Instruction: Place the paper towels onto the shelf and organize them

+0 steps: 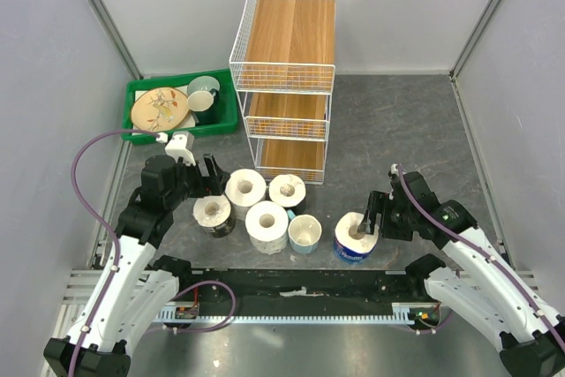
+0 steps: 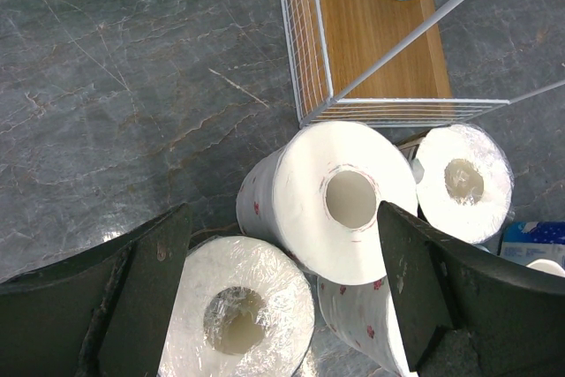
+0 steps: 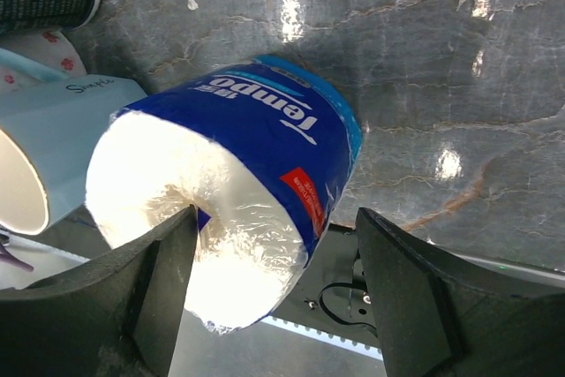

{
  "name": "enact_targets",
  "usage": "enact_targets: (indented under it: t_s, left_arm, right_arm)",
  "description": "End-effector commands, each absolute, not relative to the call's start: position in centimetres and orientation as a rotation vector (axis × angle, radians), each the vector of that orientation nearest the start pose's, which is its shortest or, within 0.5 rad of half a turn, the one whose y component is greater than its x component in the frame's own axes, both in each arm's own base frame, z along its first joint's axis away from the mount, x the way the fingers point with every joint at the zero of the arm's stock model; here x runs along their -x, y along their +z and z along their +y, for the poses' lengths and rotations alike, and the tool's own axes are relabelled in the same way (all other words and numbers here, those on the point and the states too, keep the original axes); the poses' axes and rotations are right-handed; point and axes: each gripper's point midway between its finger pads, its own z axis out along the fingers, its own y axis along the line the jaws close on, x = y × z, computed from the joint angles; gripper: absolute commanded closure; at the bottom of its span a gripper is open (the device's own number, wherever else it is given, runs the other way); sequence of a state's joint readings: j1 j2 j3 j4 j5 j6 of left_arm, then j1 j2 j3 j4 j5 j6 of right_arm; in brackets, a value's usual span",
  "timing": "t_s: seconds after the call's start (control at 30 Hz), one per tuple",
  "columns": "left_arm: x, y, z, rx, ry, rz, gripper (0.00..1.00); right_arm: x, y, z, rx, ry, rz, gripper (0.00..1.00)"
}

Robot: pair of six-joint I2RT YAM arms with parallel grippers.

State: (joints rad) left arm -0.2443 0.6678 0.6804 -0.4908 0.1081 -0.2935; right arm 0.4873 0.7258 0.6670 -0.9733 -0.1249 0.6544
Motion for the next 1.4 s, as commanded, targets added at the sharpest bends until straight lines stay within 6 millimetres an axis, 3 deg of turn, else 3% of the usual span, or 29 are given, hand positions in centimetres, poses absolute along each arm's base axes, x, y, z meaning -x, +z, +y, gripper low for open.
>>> enact_targets:
  t_s: [0.0, 0.37, 0.57, 0.77, 0.97, 1.17, 1.2, 1.23, 1.37]
  left_arm:
    - [-24.7, 19.8, -9.7, -0.071, -0.45, 2.035, 0.08]
    - [-24.4, 20.1, -10.0, -0.048, -0.487, 2.034, 0.08]
    - [-23.9, 20.8, -10.1, -0.049, -0.506, 2.021, 0.08]
    - [-24.0, 20.0, -9.9, -0.052, -0.487, 2.04, 0.07]
    - [-24.1, 19.8, -10.1, -0.05, -0.494, 2.043, 0.07]
    - [-24.0, 19.9, -10.0, -0.056, -0.494, 2.037, 0.07]
    - [-23.9, 20.0, -10.1, -0.056, -0.497, 2.034, 0.07]
    - [-23.9, 20.0, -10.0, -0.057, -0.494, 2.032, 0.07]
    - [-23.9, 20.1, -10.0, -0.056, -0.494, 2.027, 0.07]
  right_arm:
    - [-13.1, 10.2, 11.8, -0.197, 0.512, 2.69, 0.21]
    - [-14.1, 9.5, 12.5, -0.218, 0.539, 2.664, 0.29]
    - [-14.5, 10.2, 12.7, -0.221, 0.554, 2.628, 0.46]
    - [-15.6, 12.2, 13.8, -0.257, 0.668, 2.518, 0.51]
    - [-19.5, 16.4, 12.9, -0.34, 0.581, 2.342, 0.52]
    - [-24.9, 18.6, 12.4, -0.371, 0.406, 2.263, 0.55]
    - [-25.7, 18.1, 12.5, -0.369, 0.368, 2.282, 0.55]
    - [-26.6, 18.9, 12.7, -0.364, 0.366, 2.262, 0.55]
    - [-29.8, 19.3, 12.9, -0.337, 0.283, 2.259, 0.54]
